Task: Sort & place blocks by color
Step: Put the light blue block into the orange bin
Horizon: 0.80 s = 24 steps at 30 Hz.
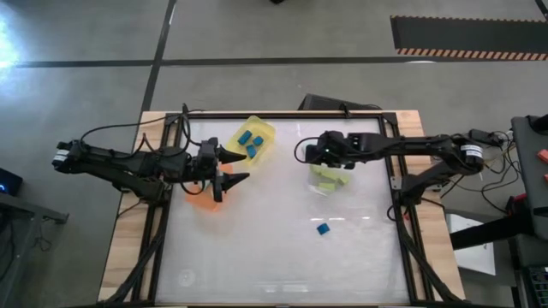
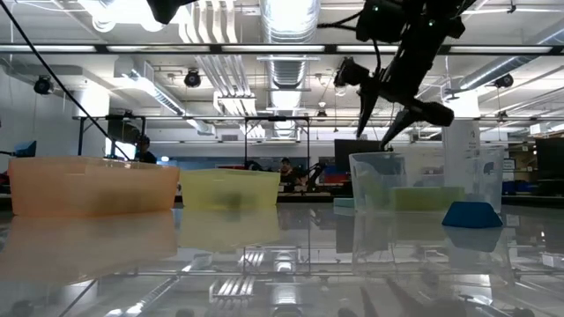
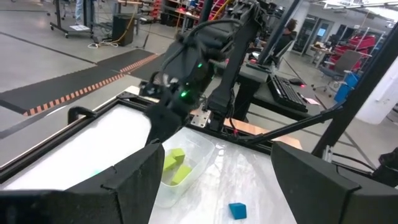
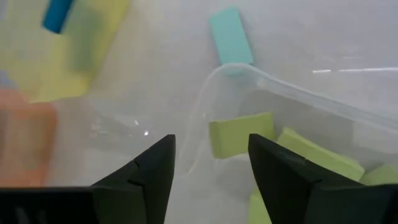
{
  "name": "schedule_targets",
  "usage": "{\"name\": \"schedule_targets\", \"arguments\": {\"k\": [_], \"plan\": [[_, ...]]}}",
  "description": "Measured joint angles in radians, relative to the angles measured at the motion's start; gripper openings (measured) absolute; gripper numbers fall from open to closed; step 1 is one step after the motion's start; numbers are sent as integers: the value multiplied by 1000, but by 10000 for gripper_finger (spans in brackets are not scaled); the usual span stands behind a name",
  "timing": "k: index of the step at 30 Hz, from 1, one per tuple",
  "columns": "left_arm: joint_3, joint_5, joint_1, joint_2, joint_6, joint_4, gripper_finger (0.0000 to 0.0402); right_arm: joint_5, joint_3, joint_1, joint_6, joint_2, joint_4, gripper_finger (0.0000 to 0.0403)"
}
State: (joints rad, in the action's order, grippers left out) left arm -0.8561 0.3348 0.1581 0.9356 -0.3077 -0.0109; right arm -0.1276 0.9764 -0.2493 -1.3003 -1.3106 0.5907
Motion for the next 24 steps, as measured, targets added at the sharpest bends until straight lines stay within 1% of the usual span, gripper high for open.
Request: {"name": "schedule_targets", "arguments": {"k": [2,5,10,16,20,24], "plan": [[0,15,0,0,0,0,279,11,0,0,24,22,-1,179],[0,19,-1,0,0,0,279,58,0,0,56,52,-9,152],[0,20,-1,0,1,0,279,65,1,-15,65,107,-63,101],[0,45,-1,0,0,0,279,66,1,-57,113,136,-106,48],[0,48,-1,0,-1,1,279,75,14,-90,162,143,-131,25],[1,71,-1,0,-2,1,279,75,107,-140,255,111,-121,13]]}}
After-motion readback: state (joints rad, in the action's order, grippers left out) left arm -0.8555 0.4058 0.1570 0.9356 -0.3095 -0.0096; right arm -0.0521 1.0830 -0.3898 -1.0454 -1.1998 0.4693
